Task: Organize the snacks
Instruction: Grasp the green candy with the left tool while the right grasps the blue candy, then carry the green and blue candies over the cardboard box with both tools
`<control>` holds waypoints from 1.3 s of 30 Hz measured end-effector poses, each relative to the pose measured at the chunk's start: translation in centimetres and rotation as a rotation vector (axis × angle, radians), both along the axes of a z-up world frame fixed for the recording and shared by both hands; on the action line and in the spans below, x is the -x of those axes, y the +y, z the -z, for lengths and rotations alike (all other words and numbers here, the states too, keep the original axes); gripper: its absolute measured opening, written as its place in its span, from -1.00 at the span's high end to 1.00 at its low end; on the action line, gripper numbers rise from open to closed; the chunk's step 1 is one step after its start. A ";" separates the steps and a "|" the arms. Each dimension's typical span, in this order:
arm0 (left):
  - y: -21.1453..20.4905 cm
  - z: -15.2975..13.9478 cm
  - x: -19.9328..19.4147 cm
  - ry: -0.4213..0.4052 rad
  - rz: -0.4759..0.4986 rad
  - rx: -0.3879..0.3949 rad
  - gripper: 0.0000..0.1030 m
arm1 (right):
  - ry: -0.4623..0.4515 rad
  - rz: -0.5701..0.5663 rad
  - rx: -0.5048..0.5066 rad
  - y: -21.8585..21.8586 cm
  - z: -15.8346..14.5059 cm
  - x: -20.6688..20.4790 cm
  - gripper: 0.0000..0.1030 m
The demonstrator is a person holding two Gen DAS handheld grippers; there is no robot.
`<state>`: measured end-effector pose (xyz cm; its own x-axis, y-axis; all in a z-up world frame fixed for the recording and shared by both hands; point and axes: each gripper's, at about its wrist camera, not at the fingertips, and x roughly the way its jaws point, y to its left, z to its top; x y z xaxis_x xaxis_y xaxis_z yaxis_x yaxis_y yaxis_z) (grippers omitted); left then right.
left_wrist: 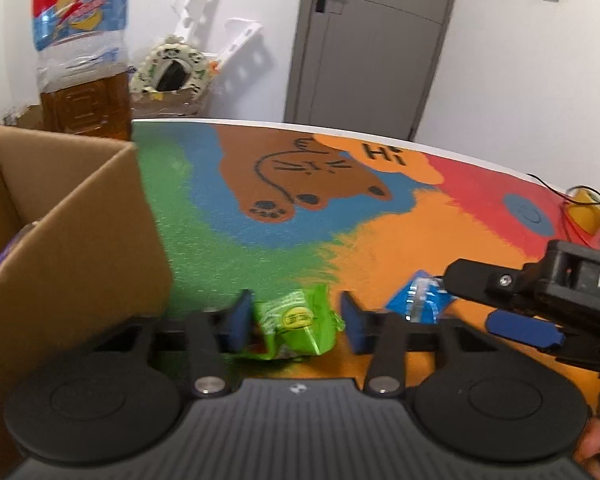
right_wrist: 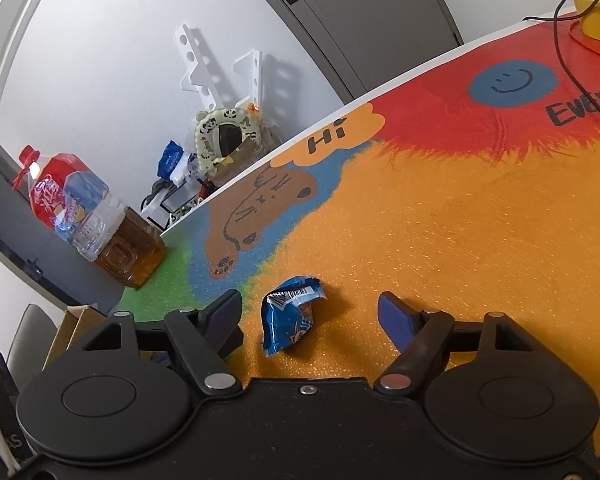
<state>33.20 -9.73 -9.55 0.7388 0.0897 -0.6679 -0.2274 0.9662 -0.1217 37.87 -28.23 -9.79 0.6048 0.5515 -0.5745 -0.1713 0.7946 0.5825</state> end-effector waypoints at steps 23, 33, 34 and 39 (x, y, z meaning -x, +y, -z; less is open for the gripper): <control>1.8 -4.1 3.2 -0.101 -0.003 0.092 0.36 | -0.033 -0.031 0.053 2.4 -1.0 0.5 0.50; 1.8 -7.3 6.0 -0.168 0.030 0.115 0.36 | -0.141 -0.016 0.034 1.8 -5.3 3.9 0.50; 1.9 -7.8 6.3 -0.179 0.031 0.114 0.36 | -0.150 -0.017 0.032 1.9 -5.7 4.1 0.50; 2.6 -9.4 8.0 -0.214 0.028 0.117 0.36 | -0.187 -0.017 0.022 2.3 -7.4 5.4 0.50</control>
